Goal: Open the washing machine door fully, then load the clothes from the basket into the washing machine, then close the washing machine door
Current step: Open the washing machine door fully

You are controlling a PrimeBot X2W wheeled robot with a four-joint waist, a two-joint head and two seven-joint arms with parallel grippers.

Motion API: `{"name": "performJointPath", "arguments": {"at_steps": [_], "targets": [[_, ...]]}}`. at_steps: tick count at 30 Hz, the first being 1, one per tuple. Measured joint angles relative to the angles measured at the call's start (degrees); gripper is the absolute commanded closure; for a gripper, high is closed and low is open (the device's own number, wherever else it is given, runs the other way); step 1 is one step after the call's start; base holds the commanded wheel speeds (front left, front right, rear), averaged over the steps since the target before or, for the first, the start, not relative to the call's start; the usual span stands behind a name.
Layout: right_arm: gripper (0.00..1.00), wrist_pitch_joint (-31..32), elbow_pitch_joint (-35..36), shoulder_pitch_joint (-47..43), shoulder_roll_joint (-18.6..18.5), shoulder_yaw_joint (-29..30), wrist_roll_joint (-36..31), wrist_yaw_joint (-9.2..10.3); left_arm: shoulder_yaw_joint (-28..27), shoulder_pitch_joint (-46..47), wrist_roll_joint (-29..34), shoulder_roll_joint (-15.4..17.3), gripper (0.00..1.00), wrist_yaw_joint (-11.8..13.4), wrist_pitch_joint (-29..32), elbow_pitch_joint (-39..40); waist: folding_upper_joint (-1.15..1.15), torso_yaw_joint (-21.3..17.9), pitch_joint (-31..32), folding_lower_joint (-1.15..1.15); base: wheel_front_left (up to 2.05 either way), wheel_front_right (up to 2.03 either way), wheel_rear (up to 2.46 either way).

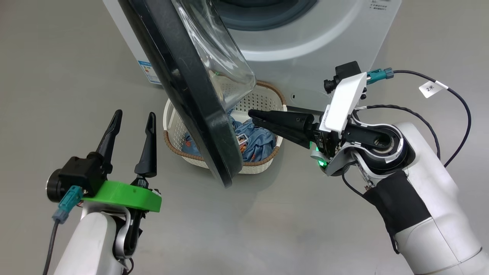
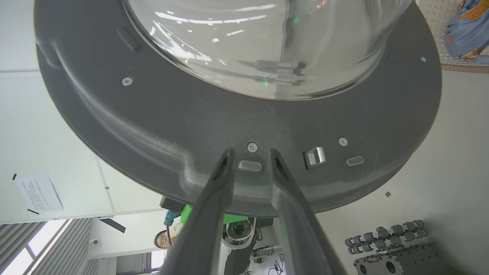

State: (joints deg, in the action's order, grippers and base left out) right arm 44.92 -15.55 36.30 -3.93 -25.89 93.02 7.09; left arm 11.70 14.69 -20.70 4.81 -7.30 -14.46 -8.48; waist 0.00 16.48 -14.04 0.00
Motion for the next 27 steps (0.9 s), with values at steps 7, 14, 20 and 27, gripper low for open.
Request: {"name": "performJointPath", "arguments": {"at_steps": [7,14,20,27], "targets": [[0.00,-3.9,0.4,-0.7,0.1,1.1,-1.0,-1.71,-1.7,-2.3,0.0,1.0,0.00,0.0,0.0,0.1,0.00,-1.7,2.1,0.00,0.00,0.00,0.00],[0.00,-8.6,1.8,-1.1,-0.4,1.6,-5.2,-4.47,-2.2,-3.0,0.0,1.6,0.00,0.0,0.0,0.5,0.00,-4.0,3.3,0.00,0.00,0.00,0.00],[0.00,-15.1,2.9,-1.5,-3.6,1.8,-13.1,-7.12,-2.6,-3.2,0.0,1.6,0.00,0.0,0.0,1.5,0.00,-5.8,4.1,0.00,0.00,0.00,0.00],[0.00,-23.3,4.4,-1.7,-8.2,2.3,-23.1,-10.18,-2.3,-3.5,0.0,1.6,0.00,0.0,0.0,1.7,0.00,-6.9,4.5,0.00,0.00,0.00,0.00]]}}
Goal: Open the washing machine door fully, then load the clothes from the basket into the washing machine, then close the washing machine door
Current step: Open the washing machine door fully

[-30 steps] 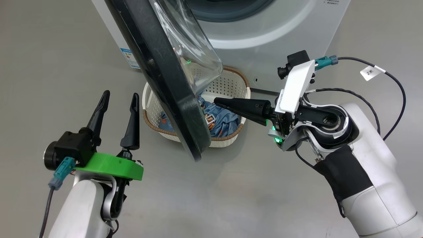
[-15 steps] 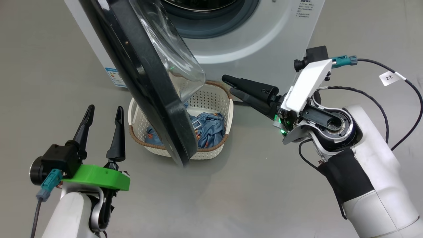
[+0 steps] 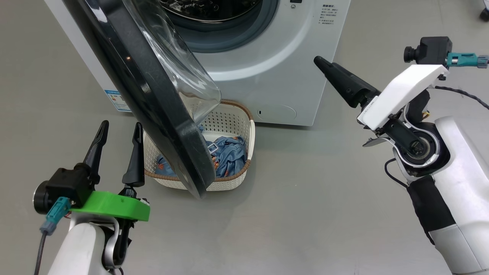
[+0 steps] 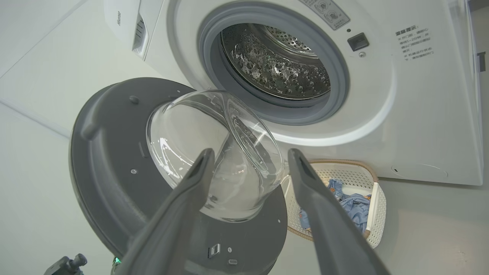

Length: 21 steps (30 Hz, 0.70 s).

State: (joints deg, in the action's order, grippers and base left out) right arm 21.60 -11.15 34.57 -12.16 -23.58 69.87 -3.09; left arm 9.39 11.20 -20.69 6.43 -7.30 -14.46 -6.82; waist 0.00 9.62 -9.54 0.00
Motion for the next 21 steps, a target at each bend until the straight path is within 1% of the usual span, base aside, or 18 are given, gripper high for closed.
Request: {"name": "performJointPath", "arguments": {"at_steps": [2,4,7,10,12,18,21], "targets": [[0.00,-2.0,0.3,-0.3,-0.7,0.0,-1.9,-0.38,-0.1,-0.1,0.0,0.0,0.00,0.0,0.0,0.0,0.00,-0.1,0.1,0.00,0.00,0.00,0.00],[0.00,-4.2,0.9,-1.1,-1.7,-0.4,-5.1,-0.92,-0.2,-0.1,0.0,0.1,0.00,0.0,0.0,0.1,0.00,-0.2,0.3,0.00,0.00,0.00,0.00],[0.00,-7.7,1.5,-1.7,-3.0,-0.6,-9.2,-1.00,-0.6,-0.4,0.0,0.1,0.00,0.0,0.0,0.2,0.00,-0.4,0.4,0.00,0.00,0.00,0.00],[0.00,-11.1,2.3,-2.2,-4.4,-1.4,-13.8,-1.51,-1.2,-0.9,0.0,0.2,0.00,0.0,0.0,0.2,0.00,-0.5,0.6,0.00,0.00,0.00,0.00],[0.00,-13.0,2.9,-2.2,-5.9,-2.5,-17.6,-1.58,-1.5,-0.9,0.0,0.3,0.00,0.0,0.0,0.3,0.00,-0.7,0.6,0.00,0.00,0.00,0.00],[0.00,-18.9,3.4,-4.3,-7.7,-3.4,-24.2,-1.56,-1.8,-1.1,0.0,0.3,0.00,0.0,0.0,0.7,0.00,-1.0,0.9,0.00,0.00,0.00,0.00],[0.00,-22.2,3.4,-6.0,-8.5,-3.3,-27.0,-1.20,-2.2,-1.6,0.0,0.3,0.00,0.0,0.0,1.1,0.00,-1.2,1.1,0.00,0.00,0.00,0.00]]}}
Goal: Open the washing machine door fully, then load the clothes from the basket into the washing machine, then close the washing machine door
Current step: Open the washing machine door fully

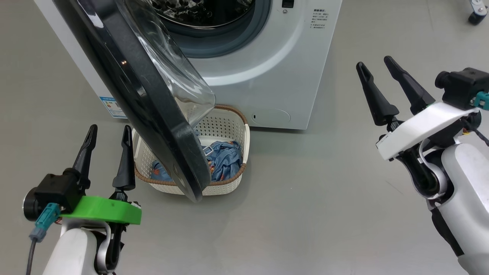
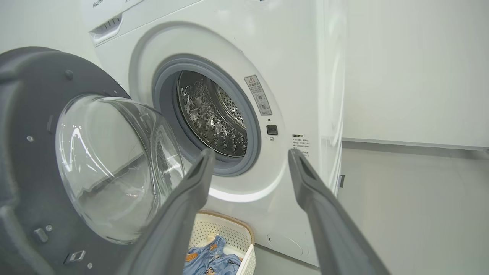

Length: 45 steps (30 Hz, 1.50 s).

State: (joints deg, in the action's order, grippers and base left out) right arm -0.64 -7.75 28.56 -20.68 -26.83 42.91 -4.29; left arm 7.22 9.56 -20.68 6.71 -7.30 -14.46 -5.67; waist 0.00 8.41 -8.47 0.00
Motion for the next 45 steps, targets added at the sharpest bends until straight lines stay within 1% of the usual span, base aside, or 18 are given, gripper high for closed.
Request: {"name": "performJointPath", "arguments": {"at_steps": [4,5,12,15,17,20,22,26,29,36,38,42,45], "targets": [[0.00,-3.7,-0.2,-2.4,-1.1,0.0,-3.4,1.29,-1.5,-0.6,0.1,0.1,0.00,0.0,0.0,0.4,0.00,-0.4,0.3,0.00,0.00,0.00,0.00],[0.00,-3.7,-0.2,-2.4,-1.1,0.0,-3.4,1.29,-1.5,-0.6,0.1,0.1,0.00,0.0,0.0,0.4,0.00,-0.4,0.3,0.00,0.00,0.00,0.00],[0.00,-10.2,-0.9,-7.8,-1.8,1.0,-6.9,4.80,-3.5,-2.6,0.3,0.1,0.00,0.0,0.0,0.7,0.00,-1.8,1.2,0.00,0.00,0.00,0.00],[0.00,-12.0,-1.6,-9.8,-2.8,0.8,-8.8,5.88,-4.3,-3.2,0.5,0.1,0.00,0.0,0.0,0.8,0.00,-2.4,1.6,0.00,0.00,0.00,0.00],[0.00,-12.6,-2.1,-11.5,-2.8,1.0,-9.0,6.98,-4.6,-3.8,0.8,0.1,0.00,0.0,0.0,0.9,0.00,-2.8,2.0,0.00,0.00,0.00,0.00],[0.00,-13.0,-2.5,-13.9,-2.6,1.4,-9.8,8.02,-5.1,-4.4,1.0,-0.1,0.00,0.0,0.0,1.0,0.00,-3.3,2.7,0.00,0.00,0.00,0.00],[0.00,-13.2,-2.5,-15.2,-2.6,1.7,-10.2,8.45,-5.3,-5.0,1.1,-0.2,0.00,0.0,0.0,1.1,0.00,-3.6,3.1,0.00,0.00,0.00,0.00],[0.00,-13.3,-2.6,-17.3,-2.2,2.2,-10.9,8.71,-6.4,-6.5,1.5,-0.7,0.00,0.0,0.0,1.1,0.00,-4.2,4.1,0.00,0.00,0.00,0.00],[0.00,-13.4,-2.5,-19.9,-1.5,2.6,-11.8,9.50,-7.4,-8.4,1.6,-0.9,0.00,0.0,0.0,1.3,0.00,-4.7,5.2,0.00,0.00,0.00,0.00],[0.00,-13.7,-2.3,-24.0,-0.5,3.2,-13.1,10.07,-8.6,-10.7,1.9,-1.9,0.00,0.0,0.0,1.6,0.00,-5.3,6.9,0.00,0.00,0.00,0.00],[0.00,-13.7,-2.2,-24.9,-0.1,3.8,-13.6,10.47,-8.7,-11.3,2.0,-1.9,0.00,0.0,0.0,1.9,0.00,-5.4,7.3,0.00,0.00,0.00,0.00],[0.00,-13.7,-1.3,-26.5,0.4,4.4,-15.4,10.53,-8.5,-12.5,2.0,-2.2,0.00,0.0,0.0,2.4,0.00,-5.5,8.0,0.00,0.00,0.00,0.00],[0.00,-13.7,-0.4,-27.3,0.9,4.8,-16.6,10.93,-8.3,-13.4,2.0,-2.3,0.00,0.0,0.0,2.6,0.00,-5.6,8.2,0.00,0.00,0.00,0.00]]}}
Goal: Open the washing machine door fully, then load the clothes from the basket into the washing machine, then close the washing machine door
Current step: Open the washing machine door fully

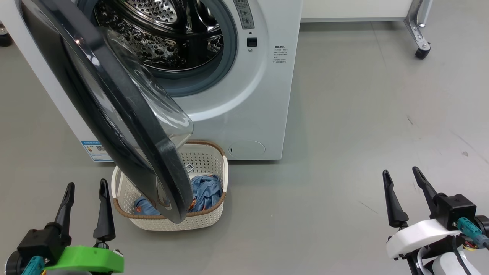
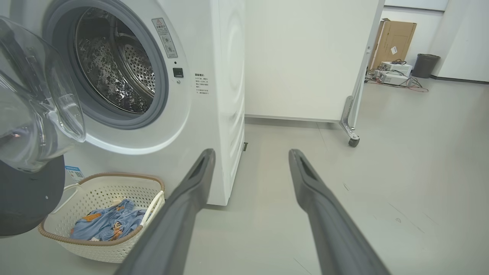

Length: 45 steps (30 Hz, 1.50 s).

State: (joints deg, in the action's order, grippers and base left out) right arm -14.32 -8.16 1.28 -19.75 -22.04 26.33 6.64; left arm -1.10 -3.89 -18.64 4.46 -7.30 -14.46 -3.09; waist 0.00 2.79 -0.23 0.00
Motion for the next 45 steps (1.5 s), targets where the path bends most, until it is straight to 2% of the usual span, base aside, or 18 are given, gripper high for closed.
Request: {"name": "performJointPath", "arguments": {"at_steps": [18,45], "targets": [[0.00,0.0,2.5,-3.1,1.9,2.9,-4.3,0.09,-0.4,-1.4,0.6,-0.6,0.00,0.0,0.0,1.3,0.00,-0.4,-0.1,0.00,0.00,0.00,0.00],[0.00,0.0,3.8,-4.2,4.1,4.7,-6.3,0.12,0.8,-1.5,2.0,-1.2,0.00,0.0,0.0,1.1,0.00,-0.1,-0.9,0.01,0.00,0.00,0.00]]}}
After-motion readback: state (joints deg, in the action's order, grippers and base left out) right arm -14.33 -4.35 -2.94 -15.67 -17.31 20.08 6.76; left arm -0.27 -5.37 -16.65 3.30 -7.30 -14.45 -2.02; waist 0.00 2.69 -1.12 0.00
